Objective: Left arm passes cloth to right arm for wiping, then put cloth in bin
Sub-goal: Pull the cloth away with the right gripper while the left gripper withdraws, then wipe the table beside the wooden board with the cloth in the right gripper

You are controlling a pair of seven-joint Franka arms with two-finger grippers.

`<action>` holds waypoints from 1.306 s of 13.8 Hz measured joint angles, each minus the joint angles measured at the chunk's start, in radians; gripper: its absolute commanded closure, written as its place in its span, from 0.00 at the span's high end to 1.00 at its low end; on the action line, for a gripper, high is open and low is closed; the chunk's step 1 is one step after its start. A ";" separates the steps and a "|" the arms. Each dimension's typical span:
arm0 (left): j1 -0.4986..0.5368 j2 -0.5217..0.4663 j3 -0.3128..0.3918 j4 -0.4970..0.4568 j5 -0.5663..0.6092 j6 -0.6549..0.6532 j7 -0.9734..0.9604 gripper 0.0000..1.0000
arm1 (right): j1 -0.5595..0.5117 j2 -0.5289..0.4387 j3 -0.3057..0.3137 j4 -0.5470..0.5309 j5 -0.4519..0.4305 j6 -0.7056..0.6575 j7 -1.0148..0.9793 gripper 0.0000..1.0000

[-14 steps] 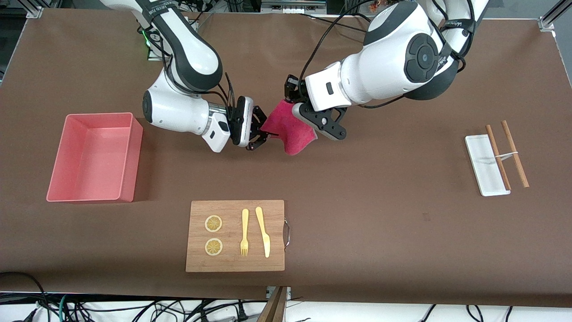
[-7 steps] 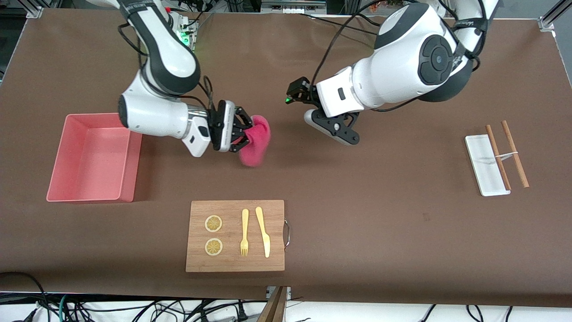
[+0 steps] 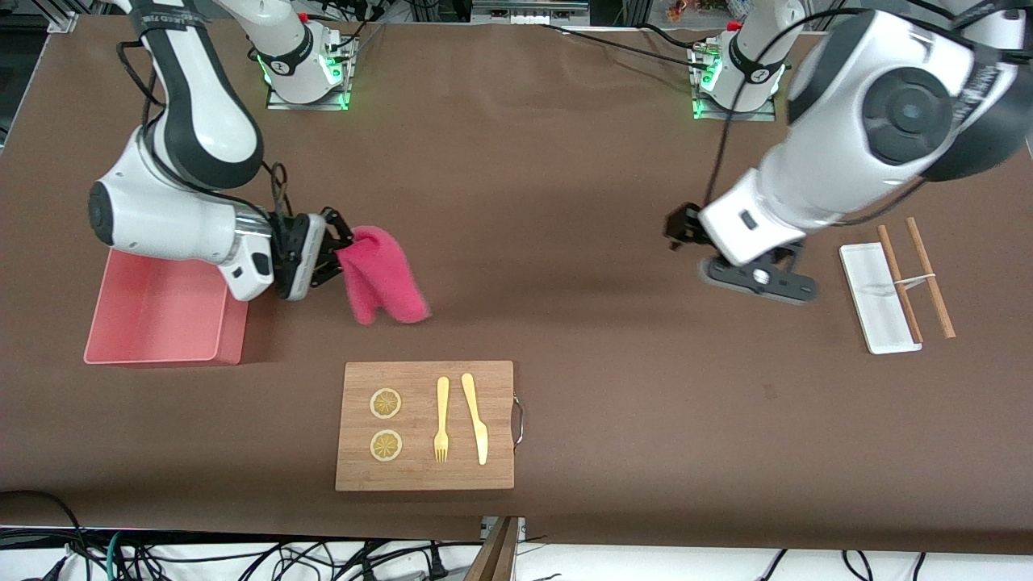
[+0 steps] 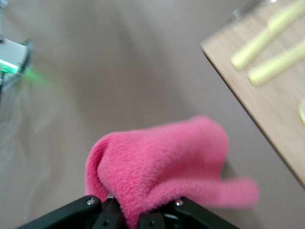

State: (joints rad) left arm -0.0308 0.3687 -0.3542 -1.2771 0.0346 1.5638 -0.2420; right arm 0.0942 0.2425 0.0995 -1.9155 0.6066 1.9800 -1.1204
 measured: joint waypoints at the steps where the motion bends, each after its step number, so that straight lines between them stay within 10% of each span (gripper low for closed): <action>1: 0.000 -0.027 0.055 -0.015 -0.001 0.000 0.001 1.00 | -0.002 -0.012 -0.011 -0.010 -0.048 -0.011 0.073 0.00; 6: 0.041 -0.265 0.262 -0.275 -0.050 0.019 0.171 1.00 | 0.001 -0.121 -0.010 -0.020 -0.335 -0.104 0.622 0.00; 12: 0.074 -0.319 0.257 -0.365 -0.056 0.067 0.230 1.00 | 0.002 -0.136 0.023 -0.042 -0.567 -0.123 1.038 0.00; 18: 0.070 -0.319 0.227 -0.356 -0.056 0.067 0.230 1.00 | 0.003 -0.085 0.050 -0.053 -0.592 -0.106 1.207 0.00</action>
State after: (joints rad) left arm 0.0396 0.0500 -0.1270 -1.6329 -0.0218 1.6312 -0.0121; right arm 0.0968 0.1573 0.1496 -1.9685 0.0151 1.8739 0.0869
